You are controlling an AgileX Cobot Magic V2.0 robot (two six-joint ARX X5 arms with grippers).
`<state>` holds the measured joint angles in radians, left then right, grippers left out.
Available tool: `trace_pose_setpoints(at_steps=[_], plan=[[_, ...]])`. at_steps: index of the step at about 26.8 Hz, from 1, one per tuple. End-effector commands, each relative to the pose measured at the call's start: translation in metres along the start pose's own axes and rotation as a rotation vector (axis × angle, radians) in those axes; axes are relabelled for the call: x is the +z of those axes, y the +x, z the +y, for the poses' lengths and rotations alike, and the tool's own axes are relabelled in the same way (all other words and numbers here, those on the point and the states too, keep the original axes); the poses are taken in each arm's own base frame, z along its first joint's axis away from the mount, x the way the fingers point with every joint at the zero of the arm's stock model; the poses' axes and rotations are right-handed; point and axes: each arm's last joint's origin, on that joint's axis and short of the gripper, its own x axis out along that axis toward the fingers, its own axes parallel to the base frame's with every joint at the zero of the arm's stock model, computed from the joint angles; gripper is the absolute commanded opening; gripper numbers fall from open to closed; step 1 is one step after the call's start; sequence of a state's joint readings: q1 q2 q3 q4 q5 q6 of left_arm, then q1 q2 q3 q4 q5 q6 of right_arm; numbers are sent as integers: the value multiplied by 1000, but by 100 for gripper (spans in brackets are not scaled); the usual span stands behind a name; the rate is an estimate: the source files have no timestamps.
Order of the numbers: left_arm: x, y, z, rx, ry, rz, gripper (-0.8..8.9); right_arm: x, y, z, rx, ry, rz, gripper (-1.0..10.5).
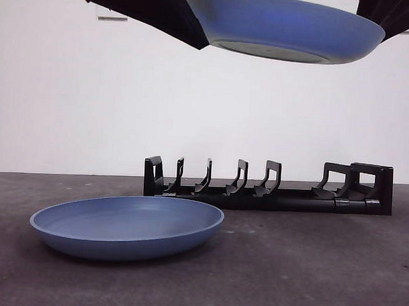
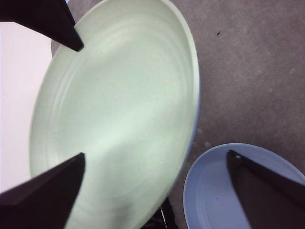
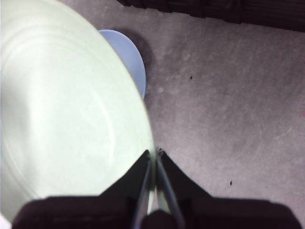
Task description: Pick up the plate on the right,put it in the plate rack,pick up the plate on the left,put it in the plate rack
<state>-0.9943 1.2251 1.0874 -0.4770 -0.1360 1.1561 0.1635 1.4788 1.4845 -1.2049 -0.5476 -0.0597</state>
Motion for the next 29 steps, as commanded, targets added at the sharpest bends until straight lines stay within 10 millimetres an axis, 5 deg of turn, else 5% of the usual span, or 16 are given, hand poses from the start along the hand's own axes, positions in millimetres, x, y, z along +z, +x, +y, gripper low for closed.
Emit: trace_pose_setpoints(at_steps=[1, 9, 26, 29], plan=[[1, 1, 0, 0, 6, -2, 179, 0, -2, 2, 11, -1, -9, -11], [0, 1, -1, -13, 2, -1, -2, 0, -2, 2, 11, -2, -10, -12], [1, 0, -7, -68, -20, 14, -6, 2, -2, 2, 9, -12, -27, 8], [2, 0, -8, -70, -33, 10, -6, 5, -3, 2, 9, -25, -50, 151]])
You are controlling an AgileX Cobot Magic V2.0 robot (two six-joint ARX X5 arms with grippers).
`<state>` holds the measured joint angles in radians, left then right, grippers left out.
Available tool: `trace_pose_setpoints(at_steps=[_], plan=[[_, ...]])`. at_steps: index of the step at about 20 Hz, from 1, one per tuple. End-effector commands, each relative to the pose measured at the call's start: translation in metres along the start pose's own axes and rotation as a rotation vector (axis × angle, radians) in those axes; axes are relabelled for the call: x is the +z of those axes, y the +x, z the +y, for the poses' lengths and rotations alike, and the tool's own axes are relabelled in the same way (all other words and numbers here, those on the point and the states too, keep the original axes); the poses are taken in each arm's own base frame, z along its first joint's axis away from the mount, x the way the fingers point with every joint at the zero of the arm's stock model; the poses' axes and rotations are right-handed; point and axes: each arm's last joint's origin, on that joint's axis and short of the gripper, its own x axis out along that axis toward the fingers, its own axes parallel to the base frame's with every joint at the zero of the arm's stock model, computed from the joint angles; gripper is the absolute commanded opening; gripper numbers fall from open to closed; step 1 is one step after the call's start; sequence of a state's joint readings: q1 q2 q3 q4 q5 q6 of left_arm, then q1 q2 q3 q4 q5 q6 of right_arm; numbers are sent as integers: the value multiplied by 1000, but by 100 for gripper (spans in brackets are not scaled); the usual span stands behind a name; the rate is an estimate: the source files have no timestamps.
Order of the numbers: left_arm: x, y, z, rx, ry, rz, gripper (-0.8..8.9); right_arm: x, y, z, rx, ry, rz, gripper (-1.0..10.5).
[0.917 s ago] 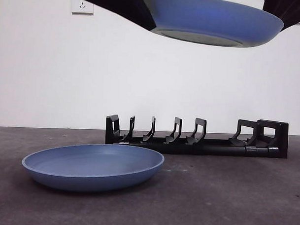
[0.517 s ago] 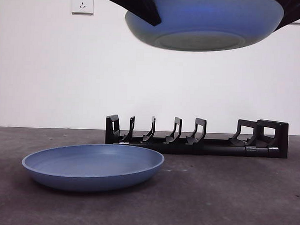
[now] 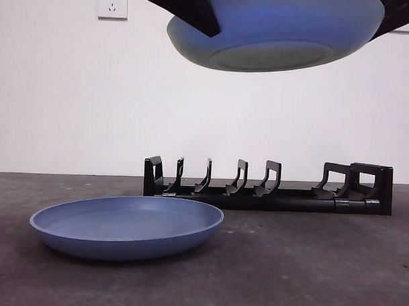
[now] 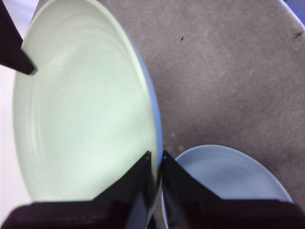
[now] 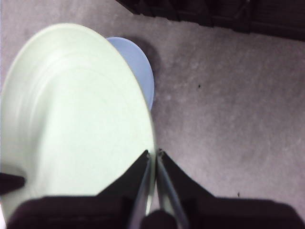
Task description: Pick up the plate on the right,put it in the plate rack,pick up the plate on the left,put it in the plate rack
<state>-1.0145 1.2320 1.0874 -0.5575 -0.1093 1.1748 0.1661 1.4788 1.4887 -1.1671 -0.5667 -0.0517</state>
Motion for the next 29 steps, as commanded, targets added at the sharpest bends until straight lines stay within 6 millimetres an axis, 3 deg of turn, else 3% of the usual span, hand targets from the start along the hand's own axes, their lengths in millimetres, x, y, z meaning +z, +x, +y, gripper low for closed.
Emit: trace_pose_setpoints(at_steps=[1, 4, 9, 14, 20, 23, 29], plan=[[0, -2, 2, 24, -78, 11, -6, 2, -3, 1, -10, -15, -24, 241], [1, -2, 2, 24, -94, 9, -6, 6, -6, 3, -4, -34, -55, 384], [1, -2, 2, 15, -155, -10, -6, 14, -22, 12, -7, -83, -136, 382], [-5, -1, 11, 20, -368, -123, -6, 14, -71, 39, -139, -165, -330, 378], [-37, -6, 55, 200, -829, -423, -6, -25, -127, 72, -308, -195, -555, 378], [-52, 2, 70, 266, -986, -502, -6, -45, -137, 80, -303, -195, -538, 378], [-73, 39, 79, 309, -1170, -522, -6, -67, -138, 83, -271, -190, -432, 377]])
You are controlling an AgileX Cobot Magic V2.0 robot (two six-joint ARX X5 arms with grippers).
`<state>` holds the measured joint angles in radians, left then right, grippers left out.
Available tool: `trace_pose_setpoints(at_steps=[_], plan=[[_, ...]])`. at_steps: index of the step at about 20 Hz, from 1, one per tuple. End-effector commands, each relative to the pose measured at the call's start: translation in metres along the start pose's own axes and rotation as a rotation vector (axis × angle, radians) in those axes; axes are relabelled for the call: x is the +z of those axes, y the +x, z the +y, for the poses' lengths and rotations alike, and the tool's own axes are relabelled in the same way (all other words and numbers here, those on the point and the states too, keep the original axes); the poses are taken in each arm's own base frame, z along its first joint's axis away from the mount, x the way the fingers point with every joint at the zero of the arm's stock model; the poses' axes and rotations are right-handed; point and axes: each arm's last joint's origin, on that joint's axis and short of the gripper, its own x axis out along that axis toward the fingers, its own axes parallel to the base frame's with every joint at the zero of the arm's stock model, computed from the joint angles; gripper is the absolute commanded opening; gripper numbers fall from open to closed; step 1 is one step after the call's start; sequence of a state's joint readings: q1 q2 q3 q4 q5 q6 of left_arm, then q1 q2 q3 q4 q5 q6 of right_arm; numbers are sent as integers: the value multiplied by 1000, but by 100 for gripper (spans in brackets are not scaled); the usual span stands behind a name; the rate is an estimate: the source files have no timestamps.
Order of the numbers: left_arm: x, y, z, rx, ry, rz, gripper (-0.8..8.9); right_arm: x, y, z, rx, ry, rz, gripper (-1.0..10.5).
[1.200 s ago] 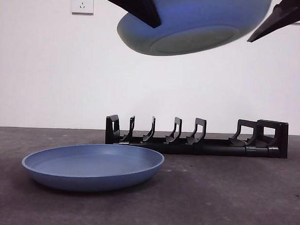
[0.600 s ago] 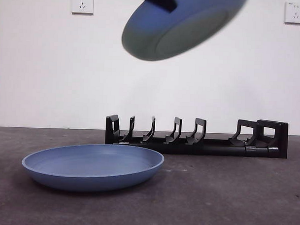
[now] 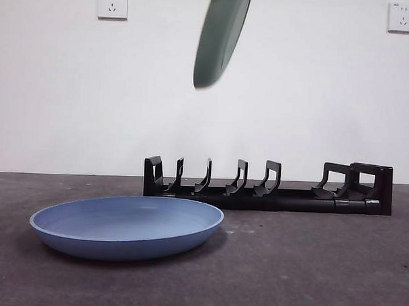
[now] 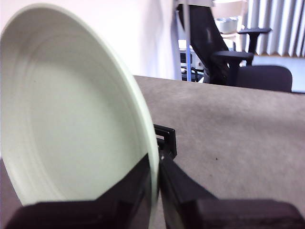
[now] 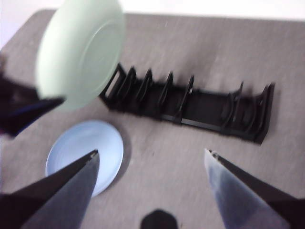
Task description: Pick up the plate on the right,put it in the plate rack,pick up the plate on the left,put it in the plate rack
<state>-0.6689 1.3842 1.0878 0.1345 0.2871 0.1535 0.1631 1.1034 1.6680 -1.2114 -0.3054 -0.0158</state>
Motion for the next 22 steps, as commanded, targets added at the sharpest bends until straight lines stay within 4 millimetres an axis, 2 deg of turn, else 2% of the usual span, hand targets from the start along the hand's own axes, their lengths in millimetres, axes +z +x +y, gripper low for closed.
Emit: trace_pose_setpoints(at_steps=[1, 8, 14, 22], plan=[[-6, 12, 7, 38, -93, -30, -6, -6, -3, 1, 7, -13, 41, 377], [-40, 43, 30, 109, -191, -10, -6, -16, -7, 3, 22, -3, 116, 377], [-65, 56, 46, 144, -227, 26, -6, -17, -7, 3, 22, -1, 125, 377], [-98, 73, 51, 152, -257, 118, -6, -17, -7, 3, 26, -4, 127, 376]])
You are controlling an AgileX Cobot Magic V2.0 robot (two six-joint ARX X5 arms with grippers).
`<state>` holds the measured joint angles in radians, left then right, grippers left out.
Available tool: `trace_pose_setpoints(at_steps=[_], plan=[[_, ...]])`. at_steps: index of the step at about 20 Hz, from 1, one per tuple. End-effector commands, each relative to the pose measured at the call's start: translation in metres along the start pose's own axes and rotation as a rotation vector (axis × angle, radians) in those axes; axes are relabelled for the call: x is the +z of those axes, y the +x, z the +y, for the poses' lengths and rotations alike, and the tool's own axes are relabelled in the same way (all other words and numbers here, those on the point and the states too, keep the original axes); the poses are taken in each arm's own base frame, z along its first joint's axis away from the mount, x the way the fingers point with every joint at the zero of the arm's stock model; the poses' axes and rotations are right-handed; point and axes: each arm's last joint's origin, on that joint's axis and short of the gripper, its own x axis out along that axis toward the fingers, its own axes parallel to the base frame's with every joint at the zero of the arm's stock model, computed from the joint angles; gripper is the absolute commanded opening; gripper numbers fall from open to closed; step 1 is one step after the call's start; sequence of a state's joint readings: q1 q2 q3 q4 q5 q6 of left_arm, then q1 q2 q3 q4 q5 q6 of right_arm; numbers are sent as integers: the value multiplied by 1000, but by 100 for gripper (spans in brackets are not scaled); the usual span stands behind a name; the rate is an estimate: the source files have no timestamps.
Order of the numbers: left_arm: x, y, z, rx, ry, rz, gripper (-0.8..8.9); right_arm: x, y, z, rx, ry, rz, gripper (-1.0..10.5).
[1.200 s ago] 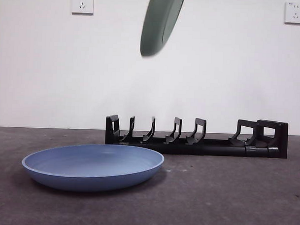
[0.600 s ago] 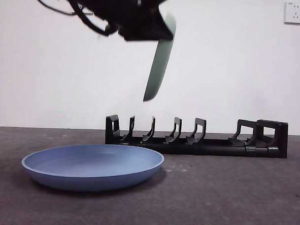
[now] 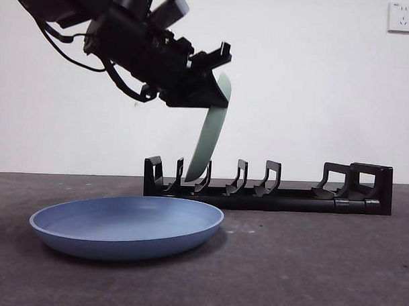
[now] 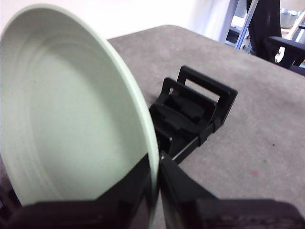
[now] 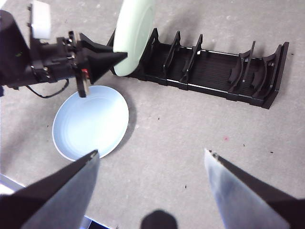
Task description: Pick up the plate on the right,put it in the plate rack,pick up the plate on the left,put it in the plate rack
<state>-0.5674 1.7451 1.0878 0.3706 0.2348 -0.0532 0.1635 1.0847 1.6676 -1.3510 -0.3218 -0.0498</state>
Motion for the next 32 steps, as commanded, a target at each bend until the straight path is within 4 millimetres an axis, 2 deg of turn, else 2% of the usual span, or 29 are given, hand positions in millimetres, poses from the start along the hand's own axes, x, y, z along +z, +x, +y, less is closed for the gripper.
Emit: trace_pose_setpoints(at_steps=[1, 12, 13, 15, 16, 24, 27, 29, 32], plan=[[-5, 5, 3, 17, 1, 0, -6, -2, 0, 0, 5, -7, 12, 376], [-17, 7, 6, 60, 19, 104, 9, -2, 1, 0, 5, -6, 14, 375], [-17, 6, 6, 60, 18, 103, 45, -2, 1, 0, 5, -6, 15, 375], [-16, 7, 6, 59, 20, 97, 180, -3, 1, 0, 5, -4, 21, 375], [-16, 7, 6, 55, 20, 97, 208, -3, 1, 0, 6, -3, 23, 376], [-9, 0, 3, 22, 5, 92, 221, -3, 1, 0, 5, -4, 22, 375], [2, -12, -1, 22, 4, 97, 221, -2, 1, 0, 5, -4, 22, 375], [17, -28, -6, 11, 11, 79, 221, 0, 5, -1, 5, -2, 26, 375], [45, -67, -19, -68, 21, 43, 221, 6, 17, -6, 14, 8, 55, 376]])
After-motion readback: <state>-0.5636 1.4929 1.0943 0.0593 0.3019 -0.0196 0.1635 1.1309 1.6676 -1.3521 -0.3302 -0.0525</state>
